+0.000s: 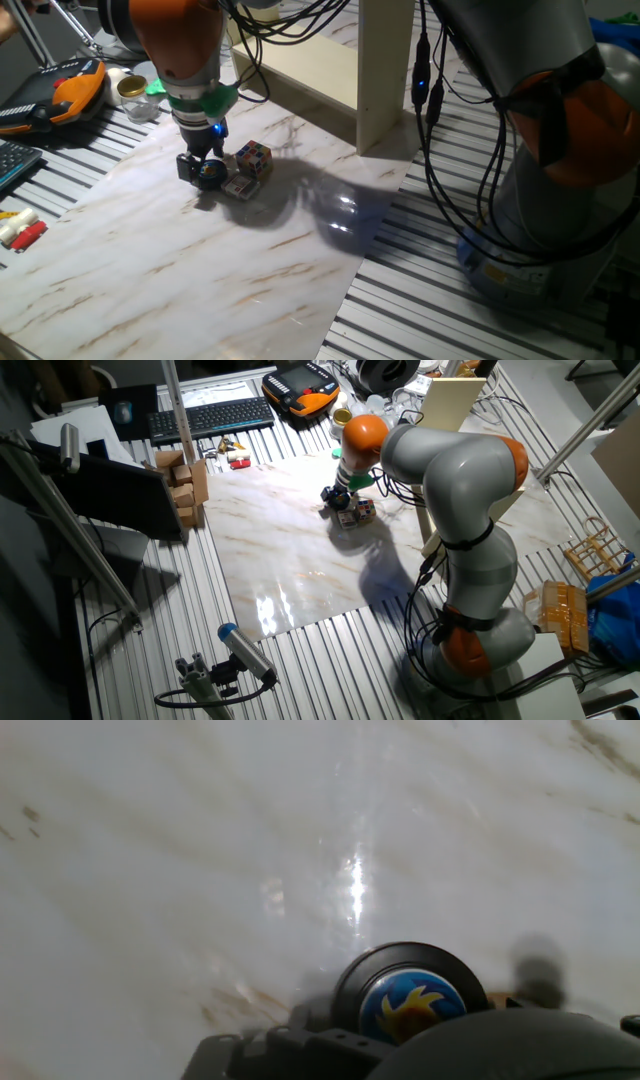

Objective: Take the object down from the shelf

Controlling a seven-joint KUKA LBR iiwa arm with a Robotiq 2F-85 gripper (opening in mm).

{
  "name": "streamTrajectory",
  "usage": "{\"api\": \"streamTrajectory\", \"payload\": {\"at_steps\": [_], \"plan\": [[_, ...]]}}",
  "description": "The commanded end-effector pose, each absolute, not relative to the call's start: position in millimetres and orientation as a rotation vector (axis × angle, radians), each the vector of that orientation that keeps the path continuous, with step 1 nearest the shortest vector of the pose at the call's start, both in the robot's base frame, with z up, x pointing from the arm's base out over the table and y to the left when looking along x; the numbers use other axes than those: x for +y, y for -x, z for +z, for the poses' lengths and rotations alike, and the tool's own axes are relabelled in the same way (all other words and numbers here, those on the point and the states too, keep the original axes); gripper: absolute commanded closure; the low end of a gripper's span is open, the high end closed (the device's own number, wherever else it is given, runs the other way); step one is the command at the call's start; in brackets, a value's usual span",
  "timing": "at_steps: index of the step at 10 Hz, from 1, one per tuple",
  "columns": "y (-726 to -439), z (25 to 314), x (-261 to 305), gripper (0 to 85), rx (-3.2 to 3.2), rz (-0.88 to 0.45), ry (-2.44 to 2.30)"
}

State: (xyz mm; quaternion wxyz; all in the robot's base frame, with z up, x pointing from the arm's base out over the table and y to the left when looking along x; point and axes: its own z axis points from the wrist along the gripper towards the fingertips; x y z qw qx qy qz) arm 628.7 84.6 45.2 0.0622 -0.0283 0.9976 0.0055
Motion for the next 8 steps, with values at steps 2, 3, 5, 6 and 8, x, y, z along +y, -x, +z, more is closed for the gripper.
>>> {"api": "streamTrajectory", "payload": {"at_steps": [2, 3, 5, 6, 8], "plan": [[-632, 60, 84, 17.0, 3.028, -0.004, 0.082], [-632, 63, 84, 34.0, 3.033, -0.004, 0.08], [-632, 74, 84, 51.0, 3.05, -0.025, 0.093], [-632, 80, 84, 68.0, 3.054, -0.042, 0.103], [-630, 88, 80, 85.0, 3.057, -0.001, 0.097]]}}
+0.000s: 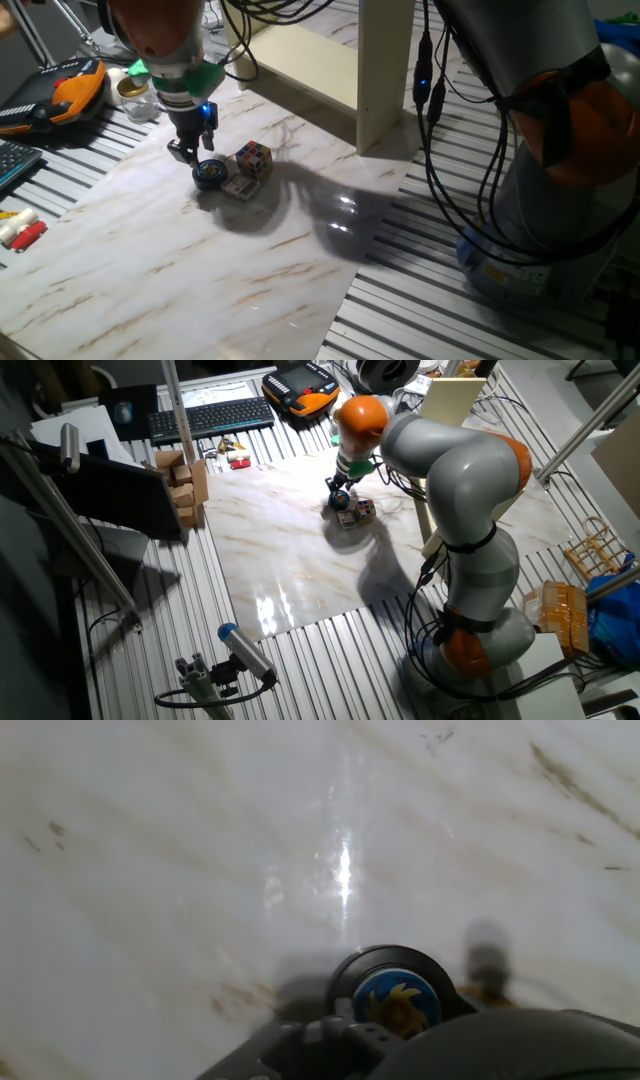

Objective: Take the object down from the shelf

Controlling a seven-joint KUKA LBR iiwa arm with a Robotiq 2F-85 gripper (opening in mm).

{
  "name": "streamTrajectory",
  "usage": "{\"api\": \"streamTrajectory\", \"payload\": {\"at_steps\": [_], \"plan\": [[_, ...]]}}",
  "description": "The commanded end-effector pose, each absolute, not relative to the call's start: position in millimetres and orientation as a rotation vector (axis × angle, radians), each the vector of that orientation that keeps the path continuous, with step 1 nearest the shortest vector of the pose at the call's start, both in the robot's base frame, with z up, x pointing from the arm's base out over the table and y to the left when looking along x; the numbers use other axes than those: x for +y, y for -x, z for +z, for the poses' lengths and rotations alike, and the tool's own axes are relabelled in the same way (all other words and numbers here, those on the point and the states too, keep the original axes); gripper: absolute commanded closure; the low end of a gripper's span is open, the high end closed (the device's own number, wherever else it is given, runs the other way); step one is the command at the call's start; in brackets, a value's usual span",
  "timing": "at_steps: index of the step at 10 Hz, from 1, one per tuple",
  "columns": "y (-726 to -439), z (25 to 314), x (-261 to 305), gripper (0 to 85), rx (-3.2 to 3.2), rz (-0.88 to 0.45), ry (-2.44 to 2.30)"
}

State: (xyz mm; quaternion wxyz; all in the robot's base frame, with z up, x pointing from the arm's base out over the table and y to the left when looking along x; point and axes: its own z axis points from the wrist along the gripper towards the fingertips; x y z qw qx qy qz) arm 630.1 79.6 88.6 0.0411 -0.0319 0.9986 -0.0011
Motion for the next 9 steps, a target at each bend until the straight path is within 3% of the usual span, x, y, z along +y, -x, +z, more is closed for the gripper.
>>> {"api": "streamTrajectory", "payload": {"at_steps": [1, 5, 9], "plan": [[-630, 94, 76, 85.0, 3.061, 0.003, 0.104], [-624, 117, 66, 85.0, 3.072, 0.006, 0.1], [-631, 109, 63, 85.0, 3.043, 0.027, -0.012]]}}
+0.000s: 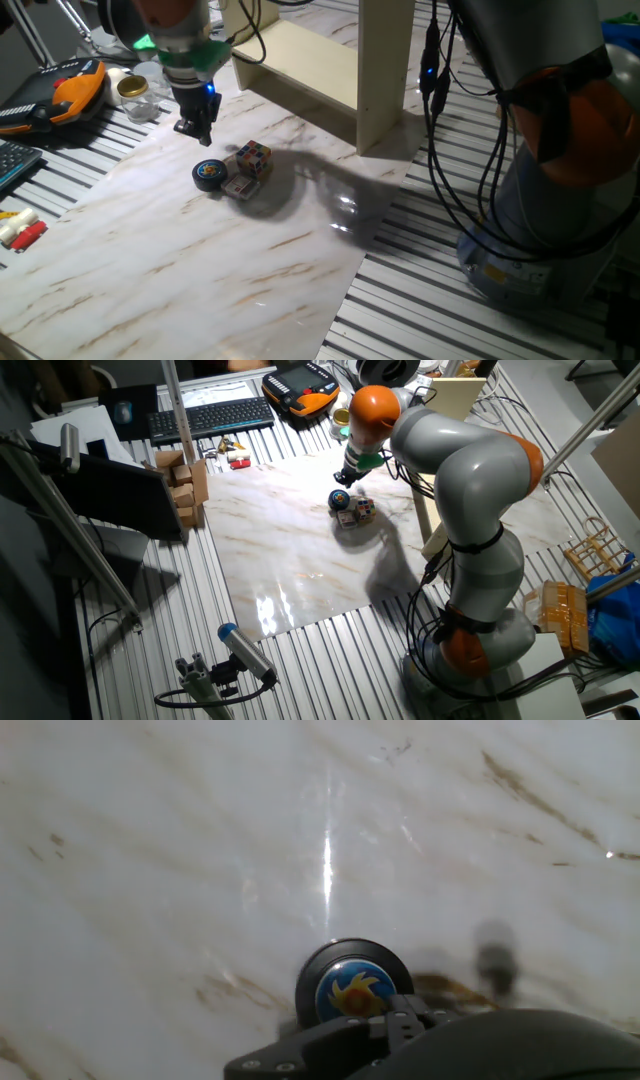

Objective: Take the object down from the shelf

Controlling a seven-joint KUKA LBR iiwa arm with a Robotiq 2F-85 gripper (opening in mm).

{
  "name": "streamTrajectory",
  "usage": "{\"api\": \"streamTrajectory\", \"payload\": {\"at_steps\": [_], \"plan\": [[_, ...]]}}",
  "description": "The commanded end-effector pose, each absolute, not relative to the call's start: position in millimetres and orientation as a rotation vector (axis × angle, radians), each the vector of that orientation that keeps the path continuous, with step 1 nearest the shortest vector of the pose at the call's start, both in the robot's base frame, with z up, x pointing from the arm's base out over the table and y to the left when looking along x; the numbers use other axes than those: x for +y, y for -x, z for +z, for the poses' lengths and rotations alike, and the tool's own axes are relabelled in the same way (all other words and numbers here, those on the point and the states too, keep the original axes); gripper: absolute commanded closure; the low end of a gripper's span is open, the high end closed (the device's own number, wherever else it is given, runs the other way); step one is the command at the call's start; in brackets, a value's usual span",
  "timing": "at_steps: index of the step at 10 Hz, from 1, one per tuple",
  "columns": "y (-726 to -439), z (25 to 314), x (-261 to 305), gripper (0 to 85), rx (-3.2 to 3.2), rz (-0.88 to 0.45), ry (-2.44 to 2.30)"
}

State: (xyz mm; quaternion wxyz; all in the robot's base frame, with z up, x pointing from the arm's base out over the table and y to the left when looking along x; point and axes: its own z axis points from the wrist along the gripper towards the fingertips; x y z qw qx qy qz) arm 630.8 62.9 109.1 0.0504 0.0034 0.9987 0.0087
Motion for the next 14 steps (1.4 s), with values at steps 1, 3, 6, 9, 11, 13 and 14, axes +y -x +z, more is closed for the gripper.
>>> {"api": "streamTrajectory", "payload": {"at_steps": [1, 3, 6, 9, 11, 13, 14], "plan": [[-631, 109, 63, 85.0, 3.035, 0.013, -0.055], [-631, 109, 63, 85.0, 3.037, -0.046, -0.101], [-631, 109, 63, 85.0, 3.097, 0.016, -0.087], [-631, 109, 63, 85.0, 3.13, -0.014, -0.061], [-621, 127, 59, 85.0, 3.164, 0.022, -0.006], [-611, 158, 52, 85.0, 3.185, 0.023, 0.036], [-604, 172, 50, 85.0, 3.173, -0.002, 0.045]]}}
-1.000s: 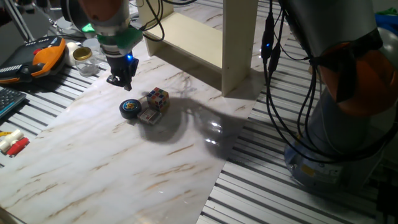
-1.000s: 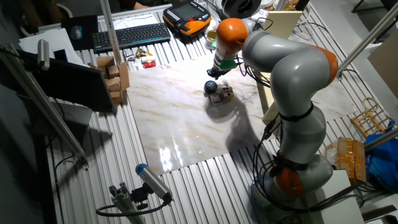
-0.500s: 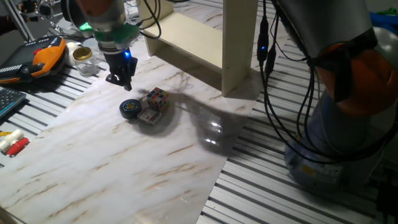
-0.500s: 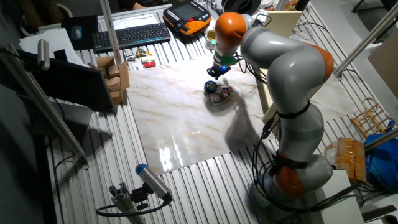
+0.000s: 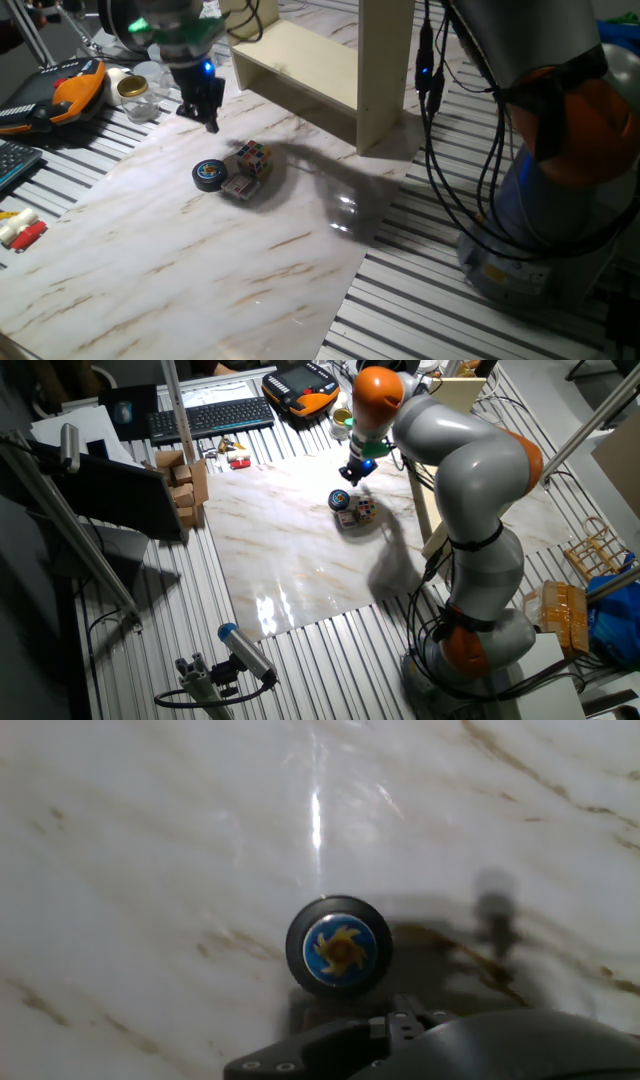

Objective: Take the object down from the shelf

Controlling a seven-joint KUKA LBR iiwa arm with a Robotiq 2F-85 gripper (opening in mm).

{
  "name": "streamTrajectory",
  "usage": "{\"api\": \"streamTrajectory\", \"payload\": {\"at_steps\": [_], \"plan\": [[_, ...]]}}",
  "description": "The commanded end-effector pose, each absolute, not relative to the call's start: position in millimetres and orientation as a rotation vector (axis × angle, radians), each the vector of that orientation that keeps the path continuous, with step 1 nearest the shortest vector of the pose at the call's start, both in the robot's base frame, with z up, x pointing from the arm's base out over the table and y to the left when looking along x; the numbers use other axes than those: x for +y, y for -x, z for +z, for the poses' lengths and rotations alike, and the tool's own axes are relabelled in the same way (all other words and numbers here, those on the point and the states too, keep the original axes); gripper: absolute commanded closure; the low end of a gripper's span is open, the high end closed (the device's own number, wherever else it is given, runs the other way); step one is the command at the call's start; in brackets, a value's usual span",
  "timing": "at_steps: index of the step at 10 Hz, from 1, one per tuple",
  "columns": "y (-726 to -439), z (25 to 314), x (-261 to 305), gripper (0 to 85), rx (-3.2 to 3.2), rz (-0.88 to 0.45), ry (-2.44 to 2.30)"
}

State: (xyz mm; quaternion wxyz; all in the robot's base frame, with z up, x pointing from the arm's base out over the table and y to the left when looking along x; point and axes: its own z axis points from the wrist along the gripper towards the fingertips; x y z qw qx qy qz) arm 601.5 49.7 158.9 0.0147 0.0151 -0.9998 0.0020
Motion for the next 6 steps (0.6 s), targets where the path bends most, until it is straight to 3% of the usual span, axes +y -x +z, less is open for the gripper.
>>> {"api": "streamTrajectory", "payload": {"at_steps": [1, 6], "plan": [[-596, 186, 49, 85.0, -3.117, 0.007, -0.049], [-579, 215, 49, 85.0, -3.182, 0.018, -0.074]]}}
